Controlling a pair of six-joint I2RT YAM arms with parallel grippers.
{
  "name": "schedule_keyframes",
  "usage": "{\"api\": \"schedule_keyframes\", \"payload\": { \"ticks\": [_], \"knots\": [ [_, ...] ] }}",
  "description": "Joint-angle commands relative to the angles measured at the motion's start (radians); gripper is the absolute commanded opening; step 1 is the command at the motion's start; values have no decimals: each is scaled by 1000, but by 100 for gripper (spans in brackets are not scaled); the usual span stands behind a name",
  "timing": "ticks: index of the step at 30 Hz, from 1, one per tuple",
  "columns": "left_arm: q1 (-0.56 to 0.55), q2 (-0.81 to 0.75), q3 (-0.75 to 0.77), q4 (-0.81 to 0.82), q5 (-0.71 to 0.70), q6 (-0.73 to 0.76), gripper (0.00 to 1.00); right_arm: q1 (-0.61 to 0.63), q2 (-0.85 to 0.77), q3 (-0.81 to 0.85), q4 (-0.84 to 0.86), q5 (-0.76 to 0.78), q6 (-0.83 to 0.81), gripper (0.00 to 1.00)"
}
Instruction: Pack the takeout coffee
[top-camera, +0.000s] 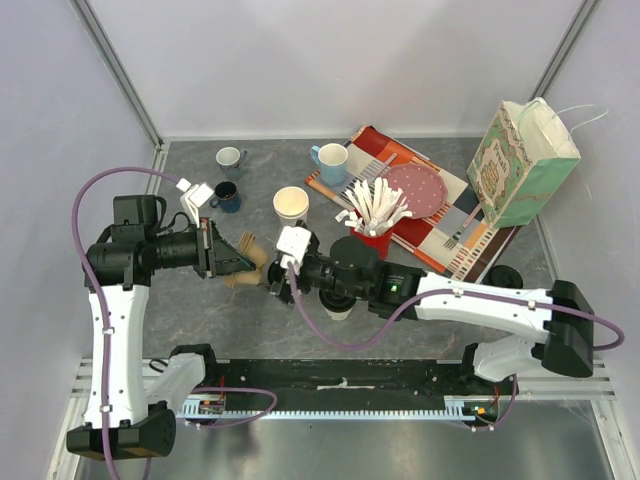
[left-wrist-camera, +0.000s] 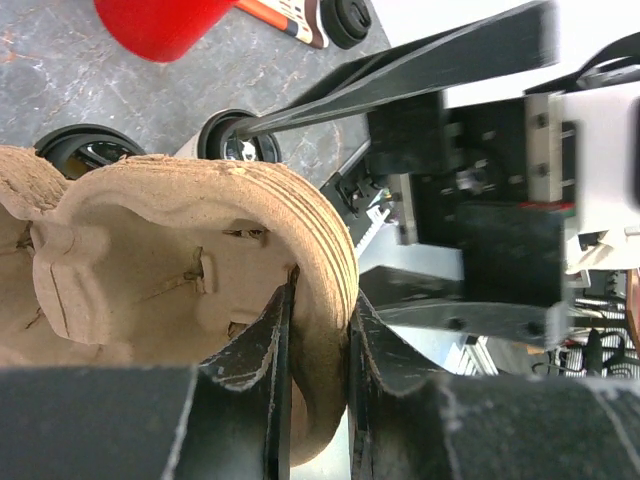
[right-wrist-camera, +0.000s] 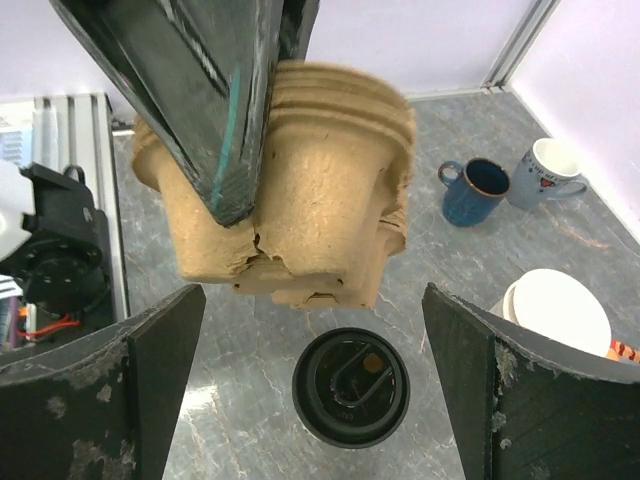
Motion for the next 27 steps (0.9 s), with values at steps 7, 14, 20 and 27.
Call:
{"api": "schedule_keyframes", "payload": {
  "ticks": [7, 14, 20, 27],
  "knots": [
    [3, 1, 57, -3, 147, -2, 2, 23, 127, 78, 189, 13, -76, 98],
    [4, 4, 50, 3, 189, -8, 2, 26, 196, 98, 280, 27, -104, 89],
    [4, 12, 56, 11, 208, -5, 2, 26, 155, 30, 343, 44, -122, 37],
    [4, 17, 48, 33, 222, -12, 26, 26, 107, -16, 343, 18, -130, 12]
  ]
}}
